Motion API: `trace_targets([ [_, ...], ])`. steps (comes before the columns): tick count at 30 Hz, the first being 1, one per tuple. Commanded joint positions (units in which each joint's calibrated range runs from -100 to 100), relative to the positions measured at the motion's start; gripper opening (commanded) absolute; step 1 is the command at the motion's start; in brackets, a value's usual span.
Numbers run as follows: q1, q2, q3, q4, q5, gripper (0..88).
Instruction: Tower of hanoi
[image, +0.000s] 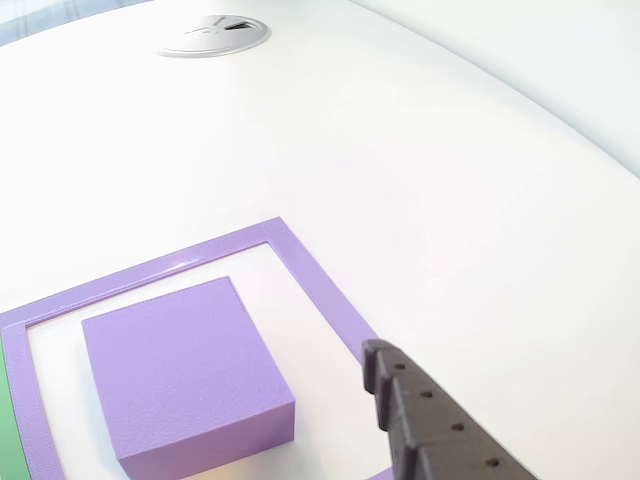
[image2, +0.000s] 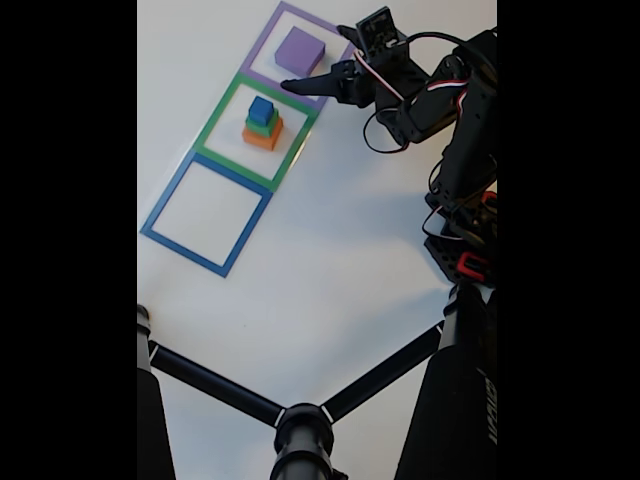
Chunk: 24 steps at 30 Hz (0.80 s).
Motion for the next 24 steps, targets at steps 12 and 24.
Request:
trace_targets([
  [12,-0.99,7.93,-5.21,-6.54,0.0,49.1],
  [24,-1.86,13.66,-10.48,-6.37,0.0,48.8],
])
